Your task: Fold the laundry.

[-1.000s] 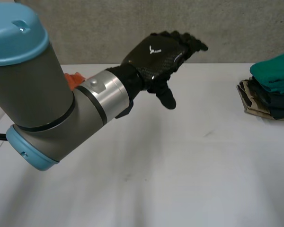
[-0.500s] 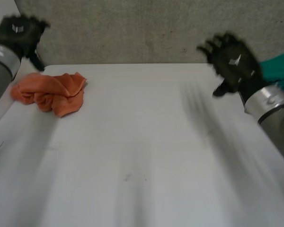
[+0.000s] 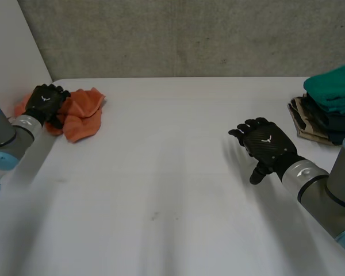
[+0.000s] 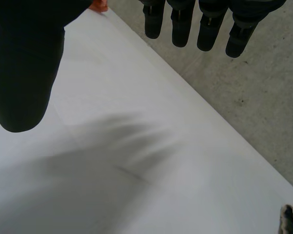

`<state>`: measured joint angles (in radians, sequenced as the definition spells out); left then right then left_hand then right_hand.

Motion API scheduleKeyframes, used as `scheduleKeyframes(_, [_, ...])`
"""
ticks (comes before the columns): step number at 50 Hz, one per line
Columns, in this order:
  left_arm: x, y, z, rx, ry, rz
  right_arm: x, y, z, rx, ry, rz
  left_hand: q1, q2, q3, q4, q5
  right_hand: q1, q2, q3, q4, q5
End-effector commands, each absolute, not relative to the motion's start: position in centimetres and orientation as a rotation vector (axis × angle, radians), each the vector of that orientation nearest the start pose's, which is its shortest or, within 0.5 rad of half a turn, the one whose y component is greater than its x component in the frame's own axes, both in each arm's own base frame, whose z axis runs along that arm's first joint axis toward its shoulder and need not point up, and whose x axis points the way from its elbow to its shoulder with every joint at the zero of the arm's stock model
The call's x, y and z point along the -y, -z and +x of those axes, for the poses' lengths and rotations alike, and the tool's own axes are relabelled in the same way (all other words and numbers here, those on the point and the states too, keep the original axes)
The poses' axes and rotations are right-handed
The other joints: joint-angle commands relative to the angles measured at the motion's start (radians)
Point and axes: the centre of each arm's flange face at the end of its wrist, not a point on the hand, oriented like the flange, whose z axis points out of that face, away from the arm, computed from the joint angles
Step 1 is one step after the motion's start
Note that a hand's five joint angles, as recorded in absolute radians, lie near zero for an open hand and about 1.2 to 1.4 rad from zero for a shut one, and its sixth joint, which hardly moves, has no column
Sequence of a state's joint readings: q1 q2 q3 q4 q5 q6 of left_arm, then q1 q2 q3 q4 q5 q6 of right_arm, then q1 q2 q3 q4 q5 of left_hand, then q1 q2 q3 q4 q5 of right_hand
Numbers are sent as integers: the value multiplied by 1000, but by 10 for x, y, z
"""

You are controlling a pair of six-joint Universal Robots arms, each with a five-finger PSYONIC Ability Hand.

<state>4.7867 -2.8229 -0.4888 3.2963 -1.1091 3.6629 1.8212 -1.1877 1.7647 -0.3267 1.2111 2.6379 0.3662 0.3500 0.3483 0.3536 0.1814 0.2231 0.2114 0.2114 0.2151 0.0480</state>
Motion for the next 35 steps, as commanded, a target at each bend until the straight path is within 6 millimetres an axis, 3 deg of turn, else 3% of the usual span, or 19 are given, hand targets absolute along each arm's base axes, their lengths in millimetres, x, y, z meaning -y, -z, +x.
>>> scheduleKeyframes(1, [545,-95,-135,-1902,2197,932,282,-152,241,-2073,1843,-1172,293,309,311,305,303,-49,-37,-37,-41,-48])
scheduleKeyframes(5, [547,-94,-140,-1867,2222,926,282,-149,241,-2079,1836,-1171,1028,1044,1046,1041,1038,-49,-37,-37,-41,-48])
scheduleKeyframes(8, [546,-99,-148,-1854,2232,920,282,-149,241,-2079,1836,-1171,1030,1046,1048,1043,1040,-49,-37,-37,-41,-48])
scheduleKeyframes(11, [538,-119,-164,-1858,2244,888,282,-149,241,-2078,1835,-1172,1030,1046,1048,1043,1040,-49,-37,-37,-41,-48])
scheduleKeyframes(12, [536,-131,-167,-1854,2259,868,282,-149,241,-2079,1833,-1172,1030,1046,1048,1043,1040,-49,-37,-37,-41,-48])
scheduleKeyframes(13, [529,-163,-172,-1841,2308,826,282,-149,241,-2078,1835,-1172,1030,1046,1048,1043,1040,-49,-37,-37,-41,-48])
scheduleKeyframes(16, [513,-205,-177,-1853,2400,767,281,-149,241,-2078,1832,-1173,1030,1046,1048,1043,1040,-49,-37,-37,-41,-48])
scheduleKeyframes(17, [499,-230,-188,-1849,2484,737,281,-149,241,-2078,1832,-1173,1030,1046,1048,1043,1040,-49,-37,-37,-41,-48])
scheduleKeyframes(20, [474,-270,-209,-1808,2645,708,281,-149,240,-2082,1831,-1170,1030,1046,1048,1043,1040,-49,-37,-37,-41,-48])
scheduleKeyframes(21, [453,-294,-223,-1795,2745,697,281,-149,240,-2081,1832,-1168,1030,1046,1048,1043,1040,-49,-37,-37,-41,-48])
scheduleKeyframes(24, [422,-323,-239,-1791,2869,685,280,-151,239,-2083,1835,-1152,1030,1046,1048,1043,1040,-49,-37,-37,-41,-48])
scheduleKeyframes(25, [399,-342,-248,-1782,2943,695,280,-152,239,-2085,1838,-1148,1030,1046,1048,1043,1040,-49,-37,-37,-41,-48])
scheduleKeyframes(26, [389,-349,-251,-1780,2974,696,280,-154,238,-2087,1847,-1142,1030,1046,1048,1043,1040,-49,-37,-37,-41,-48])
scheduleKeyframes(30, [350,-364,-265,-1837,3056,707,283,-164,235,-2092,1895,-1112,1030,1046,1048,1043,1040,-49,-37,-37,-41,-48])
scheduleKeyframes(35, [318,-333,-299,-2029,3017,819,291,-170,222,-2134,1935,-1036,1030,1046,1048,1043,1040,-49,-37,-37,-41,-48])
